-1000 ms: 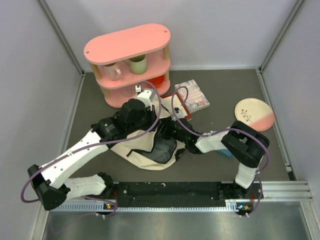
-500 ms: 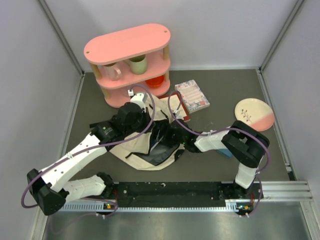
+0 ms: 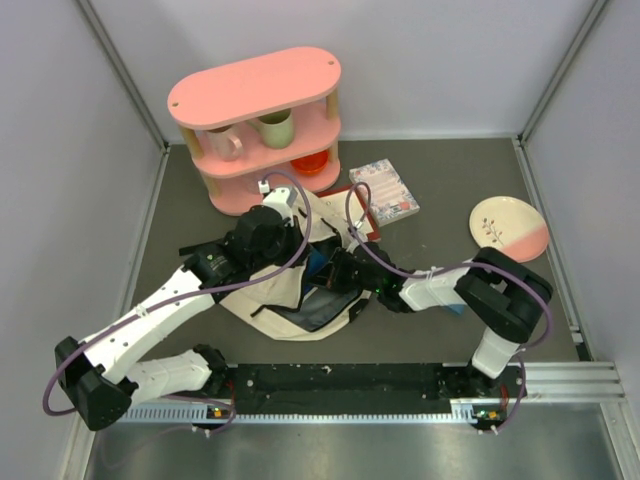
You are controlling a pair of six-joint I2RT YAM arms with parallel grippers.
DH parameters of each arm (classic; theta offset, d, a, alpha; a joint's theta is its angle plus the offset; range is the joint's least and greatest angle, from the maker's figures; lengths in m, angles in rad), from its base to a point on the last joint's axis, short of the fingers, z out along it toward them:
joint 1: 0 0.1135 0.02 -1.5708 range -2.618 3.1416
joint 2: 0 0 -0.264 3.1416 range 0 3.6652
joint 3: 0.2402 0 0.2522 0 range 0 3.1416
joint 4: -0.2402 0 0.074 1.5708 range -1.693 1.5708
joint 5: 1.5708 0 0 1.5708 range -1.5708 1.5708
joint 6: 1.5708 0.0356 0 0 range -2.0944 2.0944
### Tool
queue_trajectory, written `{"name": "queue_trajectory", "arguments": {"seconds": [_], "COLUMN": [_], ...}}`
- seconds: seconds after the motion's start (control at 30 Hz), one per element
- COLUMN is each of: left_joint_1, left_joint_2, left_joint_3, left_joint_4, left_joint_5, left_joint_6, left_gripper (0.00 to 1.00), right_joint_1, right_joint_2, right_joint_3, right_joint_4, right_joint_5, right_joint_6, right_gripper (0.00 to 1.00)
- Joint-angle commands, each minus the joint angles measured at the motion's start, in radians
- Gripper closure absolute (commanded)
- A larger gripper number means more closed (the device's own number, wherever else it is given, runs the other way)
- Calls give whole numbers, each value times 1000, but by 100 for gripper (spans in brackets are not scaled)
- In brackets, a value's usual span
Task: Pack the student bag
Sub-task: Place the book in the student bag.
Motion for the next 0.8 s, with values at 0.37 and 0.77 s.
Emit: {"name": "queue_trajectory", "arguments": {"seconds": [0.37, 0.77], "left_joint_1": [5, 6], "left_joint_2": [-26, -4], "left_joint_3": [9, 28], "left_joint_4": [67, 73], "left_joint_5": [25, 78], "left_joint_6": [19, 37], "left_gripper": [100, 100], "right_joint_1": [-8, -13], "right_joint_2": [-200, -8], "right_joint_3": [-48, 40], "right_joint_4": [-201, -66], "right_joint_5": [99, 36], "right_joint_6": [-70, -26], "right_gripper": [54, 56]}}
